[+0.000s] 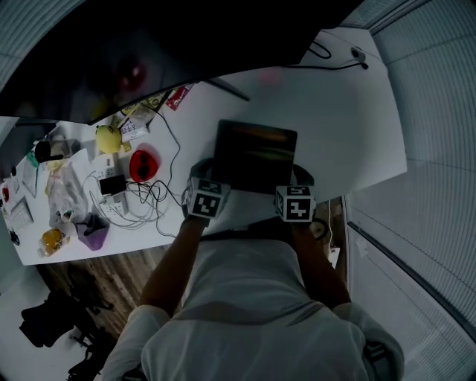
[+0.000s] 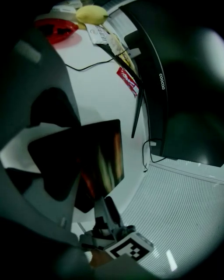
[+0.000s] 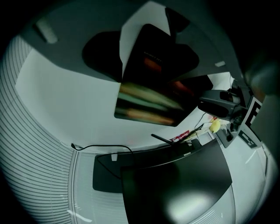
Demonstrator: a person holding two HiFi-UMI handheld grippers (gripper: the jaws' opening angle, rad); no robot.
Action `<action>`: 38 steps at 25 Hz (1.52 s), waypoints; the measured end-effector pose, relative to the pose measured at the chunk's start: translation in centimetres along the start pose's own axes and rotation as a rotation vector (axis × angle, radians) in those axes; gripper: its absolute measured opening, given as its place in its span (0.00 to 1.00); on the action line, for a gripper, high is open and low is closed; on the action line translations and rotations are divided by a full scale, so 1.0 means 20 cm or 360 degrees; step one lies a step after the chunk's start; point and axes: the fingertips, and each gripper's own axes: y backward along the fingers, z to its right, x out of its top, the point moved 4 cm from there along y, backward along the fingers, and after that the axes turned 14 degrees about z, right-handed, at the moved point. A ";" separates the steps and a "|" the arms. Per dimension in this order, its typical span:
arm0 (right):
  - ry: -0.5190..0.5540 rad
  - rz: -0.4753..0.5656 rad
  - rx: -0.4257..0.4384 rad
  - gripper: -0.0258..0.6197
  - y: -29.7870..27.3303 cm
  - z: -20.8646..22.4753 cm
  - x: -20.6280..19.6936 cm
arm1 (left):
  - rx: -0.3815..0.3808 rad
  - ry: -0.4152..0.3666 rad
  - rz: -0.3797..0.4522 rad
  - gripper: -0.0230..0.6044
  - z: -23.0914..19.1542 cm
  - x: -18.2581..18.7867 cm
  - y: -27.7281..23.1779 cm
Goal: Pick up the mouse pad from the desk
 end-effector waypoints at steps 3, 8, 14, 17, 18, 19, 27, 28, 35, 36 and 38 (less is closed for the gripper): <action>0.0006 -0.0014 -0.0025 0.48 -0.01 0.01 -0.02 | 0.0018 -0.0041 0.0013 0.45 0.02 -0.04 -0.03; 0.0007 0.0000 -0.0038 0.46 -0.01 0.00 -0.03 | 0.0081 -0.0053 0.0018 0.44 0.03 -0.04 -0.03; 0.0007 0.0003 -0.0035 0.39 -0.01 -0.03 -0.04 | 0.0136 0.0038 0.0002 0.42 0.04 -0.06 -0.02; 0.0012 0.0005 -0.0009 0.23 -0.01 -0.08 -0.05 | 0.0121 0.0042 -0.0027 0.35 0.06 -0.08 -0.02; 0.0014 0.0014 0.0001 0.17 -0.01 -0.10 -0.05 | 0.0105 0.0029 -0.0010 0.31 0.08 -0.08 -0.03; 0.0019 0.0023 0.0010 0.14 0.00 -0.12 -0.05 | 0.0089 0.0015 0.0010 0.22 0.11 -0.07 -0.02; -0.0057 0.0146 0.0163 0.12 0.11 -0.16 0.05 | -0.0001 0.0021 0.0158 0.15 0.17 0.09 0.13; -0.0058 0.0179 0.0169 0.12 0.14 -0.17 0.08 | -0.0004 0.0027 0.0189 0.15 0.17 0.11 0.16; -0.0004 0.0489 0.0207 0.12 0.38 -0.24 0.39 | -0.0023 0.0022 0.0497 0.14 0.19 0.41 0.45; 0.0004 0.0537 0.0216 0.12 0.42 -0.26 0.43 | -0.0019 0.0015 0.0542 0.14 0.20 0.46 0.50; 0.0018 0.0635 0.0228 0.12 0.50 -0.29 0.53 | -0.0014 0.0000 0.0639 0.14 0.22 0.57 0.60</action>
